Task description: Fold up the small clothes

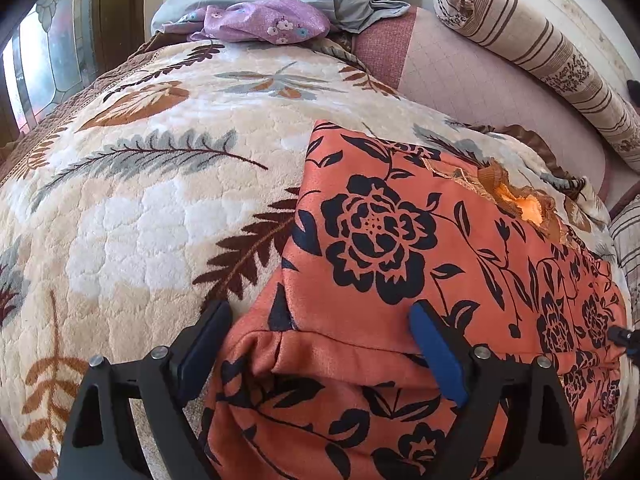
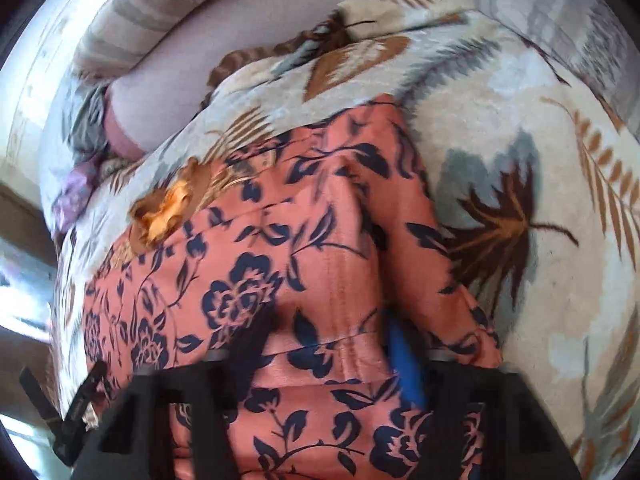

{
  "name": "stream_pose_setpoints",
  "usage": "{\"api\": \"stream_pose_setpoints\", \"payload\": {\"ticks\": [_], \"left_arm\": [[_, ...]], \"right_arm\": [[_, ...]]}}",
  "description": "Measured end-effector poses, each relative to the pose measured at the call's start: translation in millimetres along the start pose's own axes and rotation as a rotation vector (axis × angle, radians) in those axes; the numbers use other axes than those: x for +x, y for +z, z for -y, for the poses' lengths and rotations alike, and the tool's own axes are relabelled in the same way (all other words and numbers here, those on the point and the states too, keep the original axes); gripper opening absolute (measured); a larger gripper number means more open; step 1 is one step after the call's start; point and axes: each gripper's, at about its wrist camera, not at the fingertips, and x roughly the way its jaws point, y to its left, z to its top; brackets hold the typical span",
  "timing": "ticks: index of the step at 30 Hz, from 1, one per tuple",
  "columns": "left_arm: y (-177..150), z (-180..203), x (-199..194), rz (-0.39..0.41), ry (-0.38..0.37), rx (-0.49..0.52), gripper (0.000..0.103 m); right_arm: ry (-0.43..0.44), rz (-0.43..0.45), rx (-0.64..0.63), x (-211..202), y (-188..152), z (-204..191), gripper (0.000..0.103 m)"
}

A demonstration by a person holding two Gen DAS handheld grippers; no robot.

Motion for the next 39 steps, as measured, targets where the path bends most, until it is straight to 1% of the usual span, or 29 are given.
{"api": "stream_pose_setpoints", "payload": {"ticks": [2,4,5,7,8,9,10,11,12,13,14,16,17,19,20,23,24,25,26,28,29,32,33,34,35,36,37,38,39], "left_arm": [[0,-1,-1,0.002,-0.004,-0.004,0.091],[1,-5,-6,0.014,-0.008,-0.025,0.091],[2,-8,-11,0.036,-0.012,-0.050,0.091],[6,-13,-21,0.096,-0.020,-0.094,0.091],[7,-13,-23,0.111,-0.023,-0.100,0.091],[7,-11,-20,0.100,-0.022,-0.091,0.091],[6,-8,-11,0.054,-0.015,-0.066,0.091],[3,-3,3,-0.020,-0.001,-0.027,0.091],[0,1,2,-0.006,0.025,0.013,0.091],[0,4,-2,0.007,0.028,0.022,0.091],[0,5,-4,0.013,0.014,0.027,0.091],[0,4,1,-0.005,0.015,0.029,0.091],[-1,5,0,-0.002,0.017,0.029,0.091],[-1,6,1,0.000,0.021,0.033,0.091],[-2,6,1,-0.001,0.020,0.032,0.091],[-2,6,1,-0.001,0.021,0.033,0.091],[-2,6,1,-0.001,0.022,0.034,0.091],[-2,6,1,-0.002,0.022,0.034,0.092],[-3,6,1,-0.002,0.020,0.034,0.092],[-1,4,1,-0.002,0.017,0.032,0.092],[-1,3,1,-0.002,0.012,0.028,0.092],[-1,7,3,-0.005,0.029,0.040,0.093],[-1,7,2,-0.004,0.029,0.040,0.093],[-1,5,2,-0.005,0.023,0.036,0.093],[0,4,2,-0.005,0.016,0.032,0.093],[-1,4,2,-0.005,0.015,0.031,0.093],[-1,4,2,-0.003,0.014,0.030,0.093],[-1,4,2,-0.002,0.013,0.029,0.093],[-1,5,2,-0.005,0.017,0.031,0.093]], "right_arm": [[-0.025,0.065,-0.090,-21,9,-23,0.017],[-0.029,0.182,-0.149,-58,18,-43,0.016],[-0.036,0.239,-0.172,-74,20,-48,0.017],[-0.059,0.282,-0.180,-81,21,-44,0.018],[-0.090,0.272,-0.171,-68,20,-34,0.027],[-0.133,0.235,-0.163,-47,17,-23,0.037],[-0.191,0.156,-0.143,-19,15,-7,0.080],[-0.245,0.066,-0.093,9,10,11,0.087],[-0.236,0.029,-0.027,21,2,29,0.087],[-0.168,0.059,0.022,18,-7,39,0.086],[-0.143,0.107,0.045,9,-15,44,0.086],[-0.155,0.195,0.036,-13,-24,43,0.086],[-0.134,0.237,0.027,-26,-25,41,0.087],[-0.044,0.326,0.006,-51,-23,31,0.087],[0.002,0.345,-0.004,-57,-21,26,0.087],[0.146,0.318,-0.016,-46,-12,17,0.088],[0.175,0.272,-0.005,-29,-11,20,0.089],[0.185,0.165,0.021,0,-11,27,0.093],[0.154,0.051,0.078,30,-15,38,0.091],[0.146,0.139,0.081,20,-14,37,0.089],[0.122,0.150,0.070,9,-16,27,0.089],[0.134,0.218,-0.060,-11,-19,2,0.090],[0.119,0.227,-0.091,-7,-19,1,0.091],[0.081,0.186,-0.091,7,-19,6,0.096],[0.036,0.075,-0.043,31,-20,21,0.096],[0.060,0.097,-0.022,33,-23,27,0.095],[0.049,0.147,-0.021,21,-24,22,0.095],[0.036,0.159,-0.020,10,-26,16,0.095],[0.056,0.184,-0.037,-2,-31,9,0.095]]}}
